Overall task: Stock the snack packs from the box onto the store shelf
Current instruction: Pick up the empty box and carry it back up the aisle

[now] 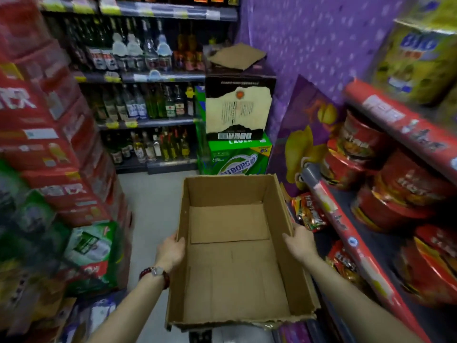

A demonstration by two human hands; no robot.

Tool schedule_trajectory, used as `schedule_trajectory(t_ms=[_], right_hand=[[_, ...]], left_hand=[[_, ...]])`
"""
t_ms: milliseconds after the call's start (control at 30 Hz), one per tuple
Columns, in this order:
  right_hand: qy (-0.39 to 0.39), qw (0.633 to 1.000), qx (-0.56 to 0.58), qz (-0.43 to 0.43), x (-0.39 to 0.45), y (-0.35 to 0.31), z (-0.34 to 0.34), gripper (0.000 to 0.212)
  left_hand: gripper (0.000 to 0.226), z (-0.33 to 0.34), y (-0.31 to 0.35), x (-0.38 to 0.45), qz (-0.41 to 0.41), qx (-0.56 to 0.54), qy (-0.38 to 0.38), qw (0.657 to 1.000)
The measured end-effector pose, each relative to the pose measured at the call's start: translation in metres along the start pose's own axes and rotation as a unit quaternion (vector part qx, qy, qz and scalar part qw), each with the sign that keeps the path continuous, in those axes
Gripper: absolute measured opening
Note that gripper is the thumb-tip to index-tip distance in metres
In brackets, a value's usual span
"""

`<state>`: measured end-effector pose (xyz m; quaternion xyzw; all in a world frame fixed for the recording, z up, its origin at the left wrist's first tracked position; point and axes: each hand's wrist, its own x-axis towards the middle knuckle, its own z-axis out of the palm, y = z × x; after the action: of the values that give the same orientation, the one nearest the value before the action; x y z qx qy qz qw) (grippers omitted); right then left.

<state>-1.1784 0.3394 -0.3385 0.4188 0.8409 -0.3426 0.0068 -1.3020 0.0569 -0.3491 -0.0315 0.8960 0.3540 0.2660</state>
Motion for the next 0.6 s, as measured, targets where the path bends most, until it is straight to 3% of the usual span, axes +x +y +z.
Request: schedule_trajectory(t_ms=[200,333,467,600], right_hand=[[0.002,0.998,-0.051,0.047,0.071,-0.045,0.008,0.029],[-0.008,0.996,-0.065,0.064,0.118,-0.058,0.015,0.031],[-0.006,0.997,-0.073,0.038,0.163,-0.065,0.026,0.046],[-0.015,0.996,-0.075,0.049,0.197,-0.056,0.043,0.034]], left_hand=[[0.049,-0.009,0.041,0.087,-0.006,-0.011,-0.037,0.999],[0.049,-0.004,0.06,0.129,-0.024,-0.05,-0.058,0.997],[0.043,0.008,0.066,0.158,-0.027,-0.113,-0.07,0.991],[0.044,0.025,0.072,0.185,-0.03,-0.121,-0.072,0.99]])
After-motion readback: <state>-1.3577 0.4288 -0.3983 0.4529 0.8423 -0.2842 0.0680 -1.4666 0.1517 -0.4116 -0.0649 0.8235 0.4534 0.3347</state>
